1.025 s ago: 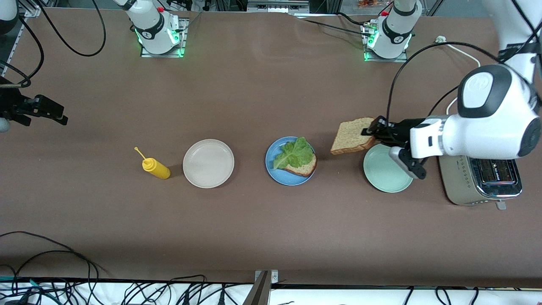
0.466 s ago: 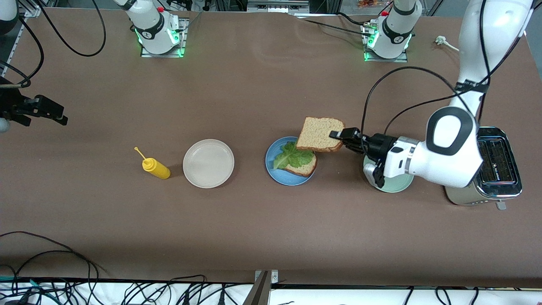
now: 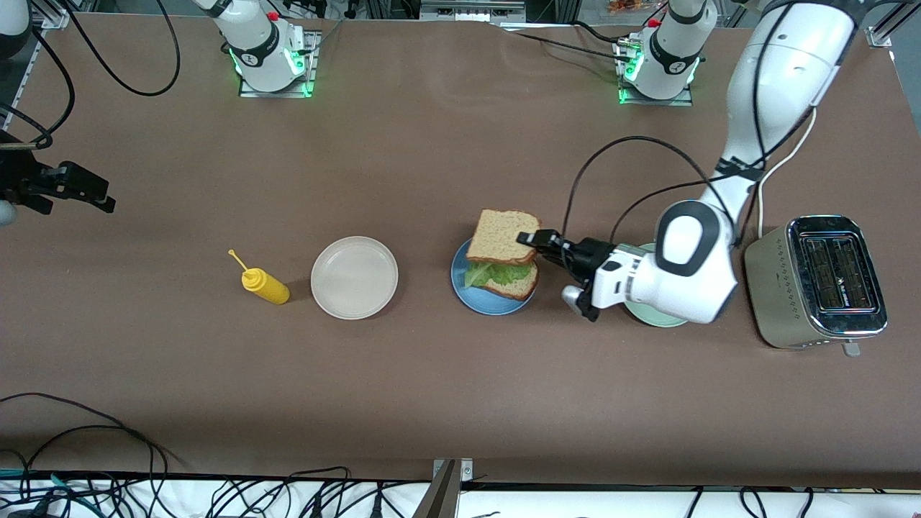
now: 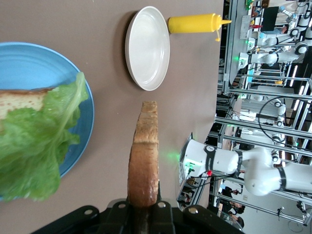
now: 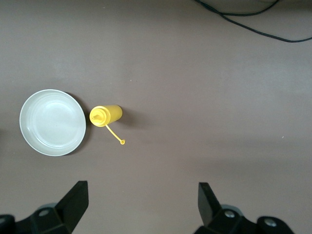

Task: Make sandwich in blue plate with both arms
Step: 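Lower the bread onto the lettuce and open the left gripper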

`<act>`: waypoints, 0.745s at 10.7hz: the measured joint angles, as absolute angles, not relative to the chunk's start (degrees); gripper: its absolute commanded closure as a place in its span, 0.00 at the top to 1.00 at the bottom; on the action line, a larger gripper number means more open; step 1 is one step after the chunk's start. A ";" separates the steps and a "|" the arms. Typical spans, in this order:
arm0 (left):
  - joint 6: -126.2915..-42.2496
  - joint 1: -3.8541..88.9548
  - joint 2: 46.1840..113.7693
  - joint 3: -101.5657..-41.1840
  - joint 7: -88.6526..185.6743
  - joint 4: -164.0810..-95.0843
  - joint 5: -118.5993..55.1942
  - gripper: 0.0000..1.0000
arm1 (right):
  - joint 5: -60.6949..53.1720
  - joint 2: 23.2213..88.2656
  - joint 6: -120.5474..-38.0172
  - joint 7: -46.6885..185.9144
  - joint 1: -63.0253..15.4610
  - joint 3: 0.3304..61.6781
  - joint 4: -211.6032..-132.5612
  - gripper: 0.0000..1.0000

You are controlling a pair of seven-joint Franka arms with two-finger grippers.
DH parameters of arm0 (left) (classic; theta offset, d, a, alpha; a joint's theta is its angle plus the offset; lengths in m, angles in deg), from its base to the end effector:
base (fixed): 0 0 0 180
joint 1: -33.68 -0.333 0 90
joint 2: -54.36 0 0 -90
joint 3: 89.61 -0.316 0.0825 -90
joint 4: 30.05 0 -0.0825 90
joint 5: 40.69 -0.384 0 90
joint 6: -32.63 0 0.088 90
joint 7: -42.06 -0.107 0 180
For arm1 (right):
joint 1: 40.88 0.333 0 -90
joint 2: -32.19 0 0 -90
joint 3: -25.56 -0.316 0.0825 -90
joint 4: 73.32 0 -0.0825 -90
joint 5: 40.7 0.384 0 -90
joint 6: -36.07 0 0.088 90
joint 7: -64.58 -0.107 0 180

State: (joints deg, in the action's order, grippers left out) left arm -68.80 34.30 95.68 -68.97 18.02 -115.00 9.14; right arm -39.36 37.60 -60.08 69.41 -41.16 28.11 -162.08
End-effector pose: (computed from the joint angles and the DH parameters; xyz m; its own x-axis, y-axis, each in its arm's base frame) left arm 0.6342 -0.2702 0.2858 0.8962 -0.4272 -0.1193 -0.0951 -0.4478 0.8891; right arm 0.5920 -0.0258 0.5903 0.9988 0.0328 0.0361 0.0334 -0.9993 -0.0161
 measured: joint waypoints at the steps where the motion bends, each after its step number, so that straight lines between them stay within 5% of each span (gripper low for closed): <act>1: -70.69 35.73 96.69 -68.97 18.02 -115.53 9.17 0.00 | -39.36 37.59 -60.08 69.41 -41.17 28.11 -162.08 1.00; 5: -75.10 36.89 102.18 -69.53 12.57 -116.92 9.18 0.04 | -39.36 37.61 -60.08 69.41 -41.17 28.11 -162.03 1.00; 7: -75.14 36.68 102.44 -71.01 12.23 -116.84 9.18 0.16 | -39.36 37.62 -60.08 69.41 -41.17 28.11 -162.03 1.00; 8: -75.14 36.68 102.43 -71.72 12.05 -116.78 8.93 0.30 | -39.36 37.62 -60.07 69.41 -41.17 28.11 -162.04 1.00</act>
